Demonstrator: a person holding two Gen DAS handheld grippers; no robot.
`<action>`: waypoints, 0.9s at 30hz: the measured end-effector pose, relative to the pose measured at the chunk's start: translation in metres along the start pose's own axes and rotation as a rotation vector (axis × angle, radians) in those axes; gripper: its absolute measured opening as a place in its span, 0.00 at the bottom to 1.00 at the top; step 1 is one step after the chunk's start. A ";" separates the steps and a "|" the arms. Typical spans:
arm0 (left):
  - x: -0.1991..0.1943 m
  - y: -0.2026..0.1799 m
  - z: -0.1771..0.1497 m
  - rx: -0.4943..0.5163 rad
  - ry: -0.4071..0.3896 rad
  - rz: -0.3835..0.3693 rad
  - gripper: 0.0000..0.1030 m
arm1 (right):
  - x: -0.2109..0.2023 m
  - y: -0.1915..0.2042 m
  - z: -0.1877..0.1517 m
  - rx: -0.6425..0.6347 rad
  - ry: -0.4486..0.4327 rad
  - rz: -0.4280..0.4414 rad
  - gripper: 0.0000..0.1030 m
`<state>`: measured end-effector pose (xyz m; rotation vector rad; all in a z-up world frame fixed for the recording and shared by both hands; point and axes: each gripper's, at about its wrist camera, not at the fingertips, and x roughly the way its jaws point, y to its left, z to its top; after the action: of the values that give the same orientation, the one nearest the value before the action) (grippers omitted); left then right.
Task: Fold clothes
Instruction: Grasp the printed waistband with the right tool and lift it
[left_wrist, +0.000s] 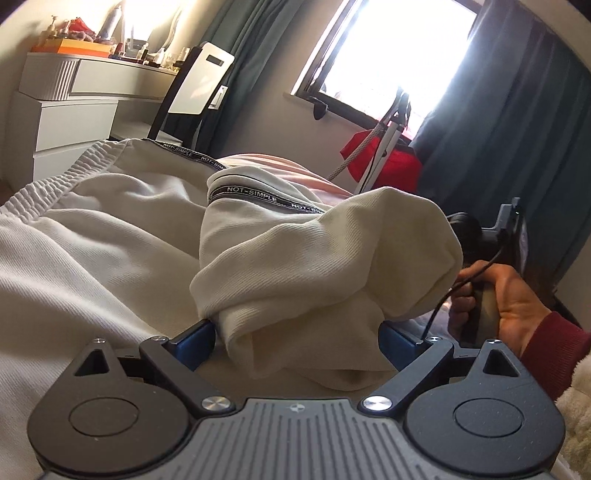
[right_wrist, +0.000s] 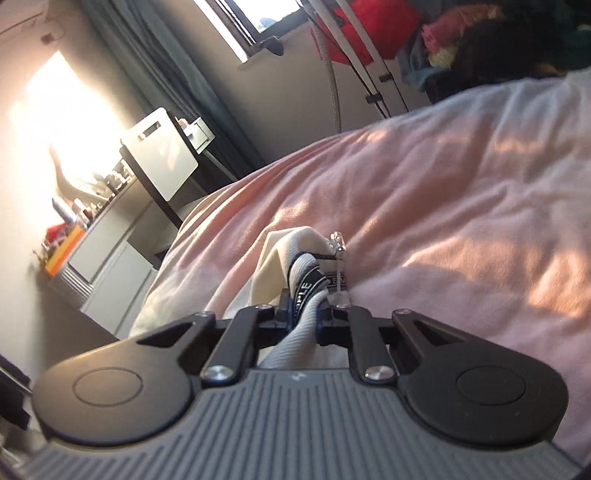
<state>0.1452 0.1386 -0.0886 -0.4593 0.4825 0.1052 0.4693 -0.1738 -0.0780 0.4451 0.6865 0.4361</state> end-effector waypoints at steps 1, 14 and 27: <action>-0.001 -0.001 0.000 0.004 -0.008 -0.002 0.93 | -0.011 -0.005 0.003 0.013 -0.025 -0.012 0.12; -0.032 -0.039 -0.009 0.142 -0.027 -0.091 0.93 | -0.261 -0.077 0.066 0.015 -0.509 -0.577 0.10; -0.032 -0.040 -0.010 0.138 0.004 -0.042 0.93 | -0.334 -0.110 0.051 -0.033 -0.547 -0.773 0.10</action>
<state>0.1207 0.0985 -0.0656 -0.3344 0.4805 0.0300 0.2983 -0.4493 0.0672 0.2203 0.2745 -0.3982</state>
